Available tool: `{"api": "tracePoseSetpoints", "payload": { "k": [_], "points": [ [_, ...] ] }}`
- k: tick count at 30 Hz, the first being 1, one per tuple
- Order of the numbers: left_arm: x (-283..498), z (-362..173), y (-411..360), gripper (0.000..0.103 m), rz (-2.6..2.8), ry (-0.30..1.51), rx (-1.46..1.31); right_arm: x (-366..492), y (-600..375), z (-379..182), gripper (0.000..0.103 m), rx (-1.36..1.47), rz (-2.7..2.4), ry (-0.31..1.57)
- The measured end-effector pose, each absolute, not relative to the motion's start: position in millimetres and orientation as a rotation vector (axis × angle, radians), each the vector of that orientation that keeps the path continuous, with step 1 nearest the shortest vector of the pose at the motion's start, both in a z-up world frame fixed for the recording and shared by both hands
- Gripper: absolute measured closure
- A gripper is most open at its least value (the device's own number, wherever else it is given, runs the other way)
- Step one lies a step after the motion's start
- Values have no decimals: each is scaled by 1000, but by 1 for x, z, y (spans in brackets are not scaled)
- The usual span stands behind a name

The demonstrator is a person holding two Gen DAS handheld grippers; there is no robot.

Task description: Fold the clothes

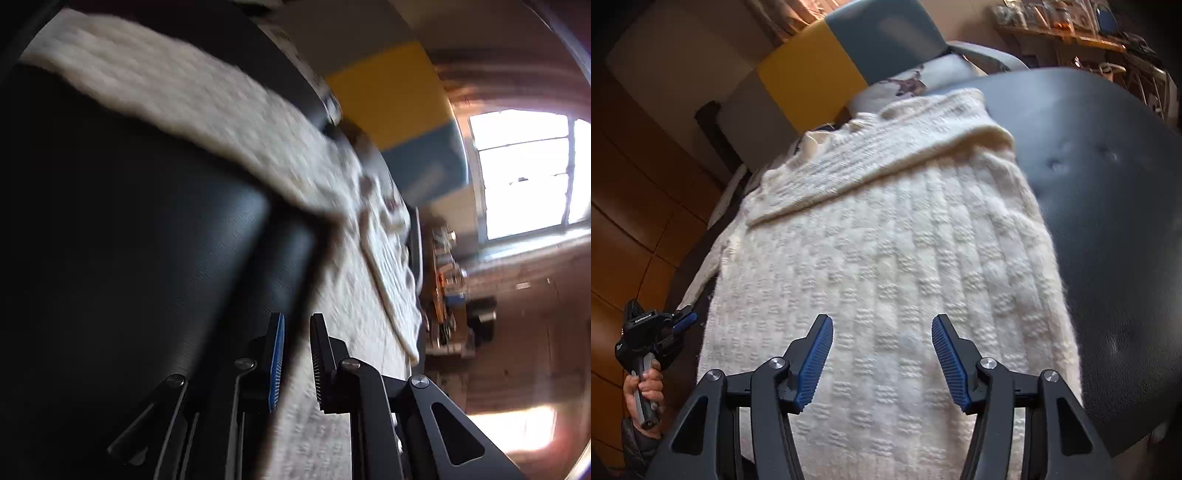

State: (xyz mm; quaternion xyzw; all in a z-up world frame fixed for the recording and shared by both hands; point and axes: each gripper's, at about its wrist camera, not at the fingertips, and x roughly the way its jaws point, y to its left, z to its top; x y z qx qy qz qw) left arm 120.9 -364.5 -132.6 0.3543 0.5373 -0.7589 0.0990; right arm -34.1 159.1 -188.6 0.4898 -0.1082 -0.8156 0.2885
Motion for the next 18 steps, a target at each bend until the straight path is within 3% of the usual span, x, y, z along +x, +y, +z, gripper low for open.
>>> {"api": "tracePoseSetpoints", "payload": {
  "k": [9, 18],
  "points": [
    [219, -141, -546, 84, -1795, 1671, 660, -26, 69, -196, 45, 1325, -2018, -218],
    [202, -175, -582, 57, -1635, 1825, 578, -29, 33, -207, 45, 1372, -1972, -161]
  ]
}}
